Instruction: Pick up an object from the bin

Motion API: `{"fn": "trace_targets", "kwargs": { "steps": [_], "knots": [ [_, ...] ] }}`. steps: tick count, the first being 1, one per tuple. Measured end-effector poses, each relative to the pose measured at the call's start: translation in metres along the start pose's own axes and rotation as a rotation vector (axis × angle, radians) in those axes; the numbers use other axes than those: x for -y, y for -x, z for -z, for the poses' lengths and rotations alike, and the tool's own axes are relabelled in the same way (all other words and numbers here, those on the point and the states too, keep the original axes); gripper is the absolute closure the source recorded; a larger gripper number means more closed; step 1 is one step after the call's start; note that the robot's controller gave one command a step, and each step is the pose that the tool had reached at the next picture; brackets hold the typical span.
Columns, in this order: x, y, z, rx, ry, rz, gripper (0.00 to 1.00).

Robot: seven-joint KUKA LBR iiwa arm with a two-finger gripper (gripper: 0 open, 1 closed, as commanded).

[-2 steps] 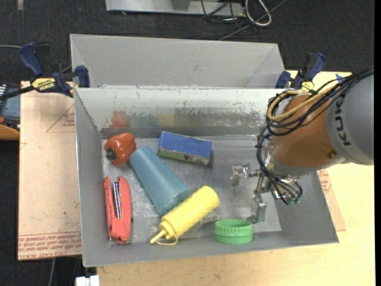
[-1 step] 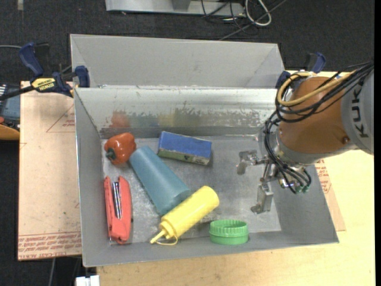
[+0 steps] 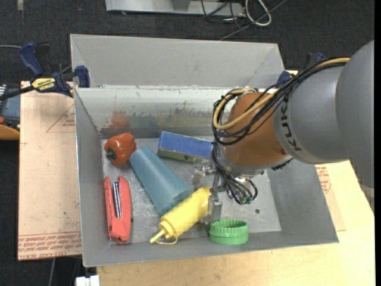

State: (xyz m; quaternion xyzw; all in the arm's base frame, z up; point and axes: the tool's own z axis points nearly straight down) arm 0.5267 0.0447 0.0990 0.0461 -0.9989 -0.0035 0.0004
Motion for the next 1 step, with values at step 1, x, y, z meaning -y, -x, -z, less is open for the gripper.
{"fn": "trace_targets", "kwargs": {
  "steps": [1],
  "knots": [
    [-0.0156,-0.0146,-0.0220,0.047,-0.017,0.186,0.00]
  ]
}}
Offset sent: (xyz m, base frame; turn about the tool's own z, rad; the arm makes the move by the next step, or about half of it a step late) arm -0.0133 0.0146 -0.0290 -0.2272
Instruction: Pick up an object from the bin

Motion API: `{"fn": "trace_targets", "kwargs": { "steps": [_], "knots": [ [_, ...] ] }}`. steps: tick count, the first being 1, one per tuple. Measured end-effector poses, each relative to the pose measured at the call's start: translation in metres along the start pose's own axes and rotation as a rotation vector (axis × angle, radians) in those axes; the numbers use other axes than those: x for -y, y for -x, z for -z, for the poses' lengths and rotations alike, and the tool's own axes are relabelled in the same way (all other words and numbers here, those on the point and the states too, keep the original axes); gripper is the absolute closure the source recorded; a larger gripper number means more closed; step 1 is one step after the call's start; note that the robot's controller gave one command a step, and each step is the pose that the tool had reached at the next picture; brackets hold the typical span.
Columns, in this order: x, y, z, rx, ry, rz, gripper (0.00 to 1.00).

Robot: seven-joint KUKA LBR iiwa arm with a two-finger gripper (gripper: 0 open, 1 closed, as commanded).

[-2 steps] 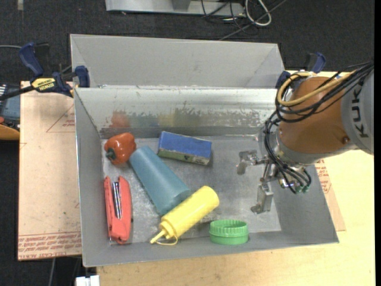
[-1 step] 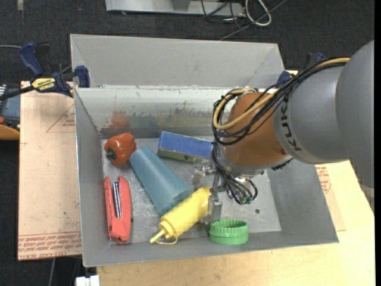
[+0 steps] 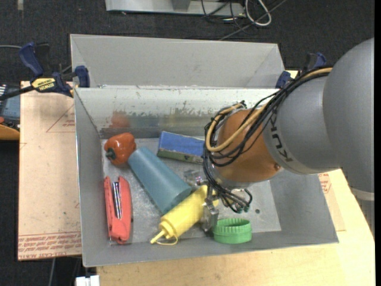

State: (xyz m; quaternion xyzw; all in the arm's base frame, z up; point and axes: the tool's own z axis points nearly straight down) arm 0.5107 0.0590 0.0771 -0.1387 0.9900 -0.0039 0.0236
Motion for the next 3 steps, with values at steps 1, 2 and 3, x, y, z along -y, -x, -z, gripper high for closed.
{"fn": "trace_targets", "kwargs": {
  "steps": [1,2,3],
  "knots": [
    [0.000,0.004,-0.007,-0.039,0.019,0.040,1.00],
    [0.000,0.004,-0.007,-0.039,0.019,0.041,1.00],
    [-0.001,0.004,0.005,-0.041,0.020,0.041,1.00]
  ]
}}
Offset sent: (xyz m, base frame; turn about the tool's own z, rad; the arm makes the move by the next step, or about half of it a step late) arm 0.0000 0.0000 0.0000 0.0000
